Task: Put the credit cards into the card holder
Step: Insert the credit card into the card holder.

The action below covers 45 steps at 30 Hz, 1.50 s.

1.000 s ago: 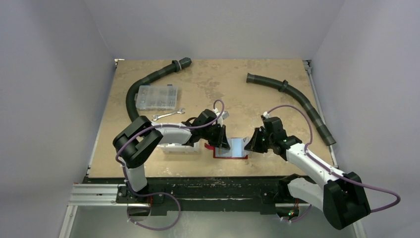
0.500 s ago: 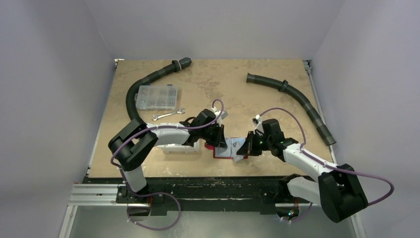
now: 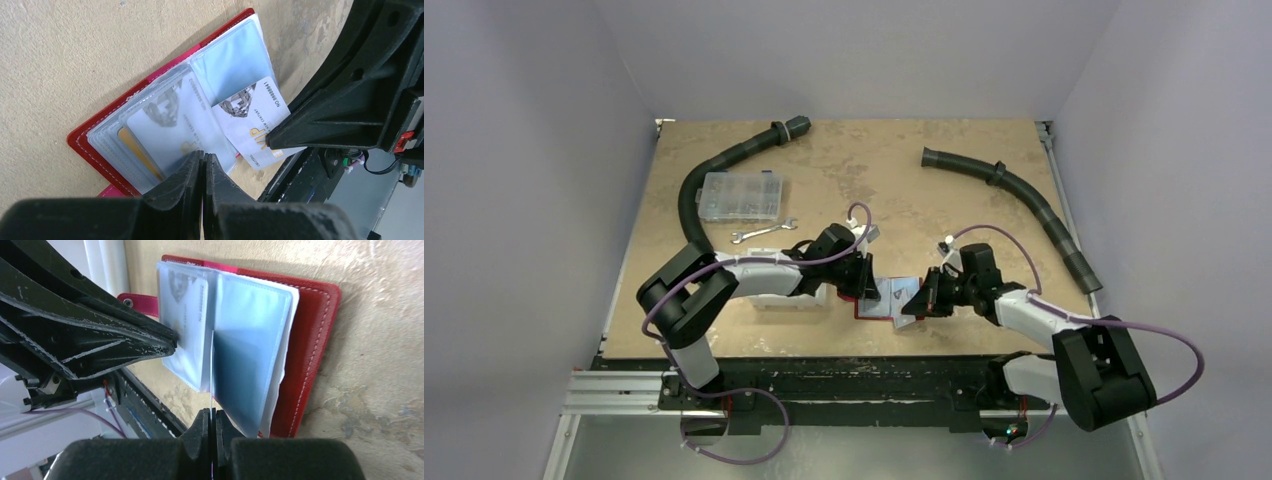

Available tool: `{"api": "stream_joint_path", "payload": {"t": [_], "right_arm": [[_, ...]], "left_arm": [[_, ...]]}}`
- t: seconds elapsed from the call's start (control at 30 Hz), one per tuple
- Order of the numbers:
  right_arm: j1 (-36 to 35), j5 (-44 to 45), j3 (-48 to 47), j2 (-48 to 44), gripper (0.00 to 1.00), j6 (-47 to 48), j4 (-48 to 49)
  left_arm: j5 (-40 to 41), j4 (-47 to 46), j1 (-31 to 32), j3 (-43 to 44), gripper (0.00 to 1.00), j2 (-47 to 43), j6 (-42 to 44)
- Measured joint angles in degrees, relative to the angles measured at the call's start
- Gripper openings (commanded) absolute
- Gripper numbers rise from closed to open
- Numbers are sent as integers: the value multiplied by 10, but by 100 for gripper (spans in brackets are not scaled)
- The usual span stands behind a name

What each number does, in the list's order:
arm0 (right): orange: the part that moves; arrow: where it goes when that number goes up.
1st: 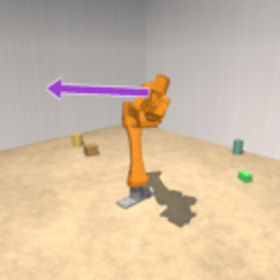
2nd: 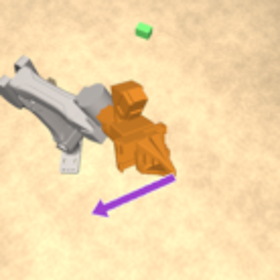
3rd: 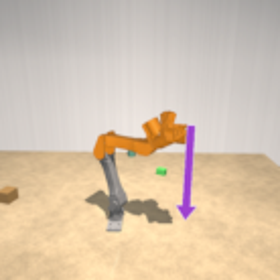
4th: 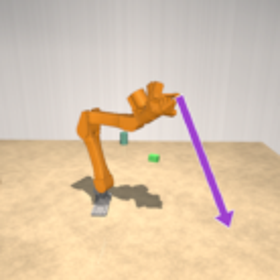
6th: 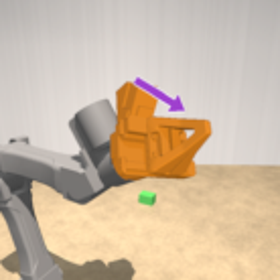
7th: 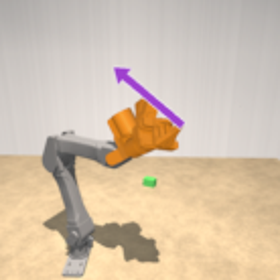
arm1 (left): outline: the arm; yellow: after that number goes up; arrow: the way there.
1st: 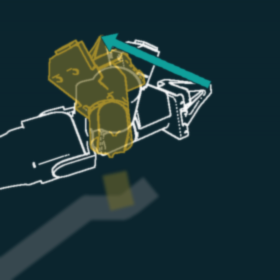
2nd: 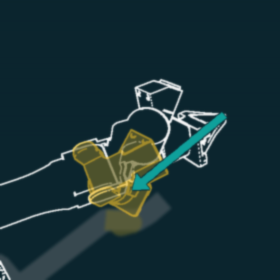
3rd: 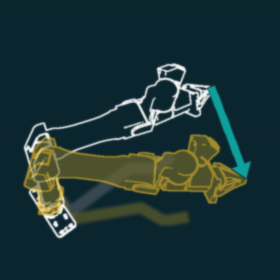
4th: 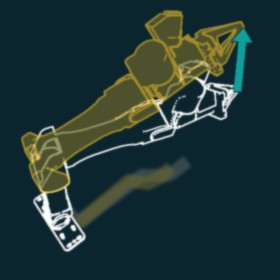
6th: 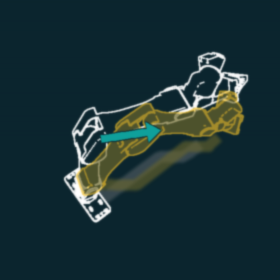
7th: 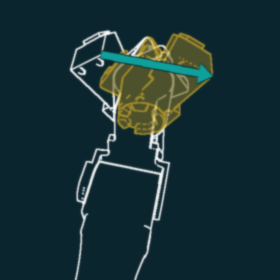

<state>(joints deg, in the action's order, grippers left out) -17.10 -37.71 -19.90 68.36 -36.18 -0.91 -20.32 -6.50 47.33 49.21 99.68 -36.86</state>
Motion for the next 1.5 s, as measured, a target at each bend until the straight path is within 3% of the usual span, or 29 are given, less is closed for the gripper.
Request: {"api": "stream_joint_path", "payload": {"t": [0.17, 0.4, 0.63, 1.07, 1.5], "right_arm": [[3, -7, 0, 3, 0, -1, 4], [4, 37, 0, -91, 0, -7, -26], [6, 8, -1, -19, 0, 3, -25], [7, 5, -1, -69, 0, 1, -28], [7, -24, 6, -3, 0, -6, 19]], "left_arm": [[0, -9, 0, -7, 1, -2, -2], [2, -16, 0, -14, 1, -6, -5], [2, -19, 0, -16, 0, -7, -6], [2, -23, 0, -23, 0, -12, -7], [4, -20, 0, -27, 0, -19, -7]]}}
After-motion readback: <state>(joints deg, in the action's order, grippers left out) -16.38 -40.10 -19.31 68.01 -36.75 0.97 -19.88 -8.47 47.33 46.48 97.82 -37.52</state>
